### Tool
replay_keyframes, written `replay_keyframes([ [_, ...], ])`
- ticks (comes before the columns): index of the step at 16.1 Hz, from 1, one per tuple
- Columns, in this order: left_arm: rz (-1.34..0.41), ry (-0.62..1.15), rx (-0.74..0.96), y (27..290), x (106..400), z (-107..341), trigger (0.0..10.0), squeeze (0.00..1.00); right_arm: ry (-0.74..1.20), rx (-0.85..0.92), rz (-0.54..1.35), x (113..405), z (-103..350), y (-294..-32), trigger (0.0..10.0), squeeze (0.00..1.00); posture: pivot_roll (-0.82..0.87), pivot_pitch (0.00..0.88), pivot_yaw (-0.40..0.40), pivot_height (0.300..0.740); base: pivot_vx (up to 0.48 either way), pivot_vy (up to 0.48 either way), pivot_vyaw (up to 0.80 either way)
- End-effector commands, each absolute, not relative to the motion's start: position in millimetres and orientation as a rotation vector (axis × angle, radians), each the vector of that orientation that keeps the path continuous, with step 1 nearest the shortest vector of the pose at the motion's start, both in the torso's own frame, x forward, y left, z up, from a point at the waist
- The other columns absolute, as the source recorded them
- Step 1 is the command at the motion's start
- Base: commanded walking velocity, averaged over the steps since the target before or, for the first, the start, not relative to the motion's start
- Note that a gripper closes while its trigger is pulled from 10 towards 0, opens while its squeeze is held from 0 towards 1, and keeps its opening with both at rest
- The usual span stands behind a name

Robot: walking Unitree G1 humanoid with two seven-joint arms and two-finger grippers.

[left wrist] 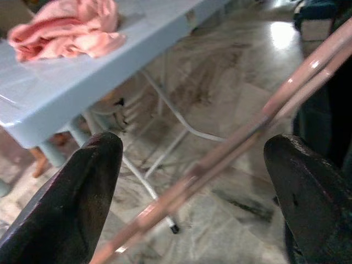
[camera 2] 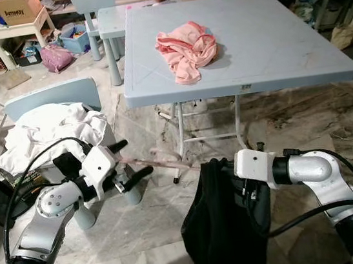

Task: Hang hanger

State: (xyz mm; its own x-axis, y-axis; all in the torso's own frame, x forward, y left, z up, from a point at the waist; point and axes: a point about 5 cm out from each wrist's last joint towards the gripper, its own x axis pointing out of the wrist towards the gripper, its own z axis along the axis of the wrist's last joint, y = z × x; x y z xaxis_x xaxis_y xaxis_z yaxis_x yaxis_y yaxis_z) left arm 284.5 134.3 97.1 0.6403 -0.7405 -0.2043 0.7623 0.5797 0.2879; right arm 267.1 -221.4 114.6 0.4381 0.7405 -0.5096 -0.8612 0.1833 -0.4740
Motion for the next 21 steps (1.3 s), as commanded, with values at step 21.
replay_keyframes([
  [21,-1.336,0.267,0.531,130,285,78,0.0,0.0,0.17,-0.981,1.353,288,134,-222,10.0,0.0,-0.11,0.008,-0.007,0.74,0.0,0.0,0.0],
])
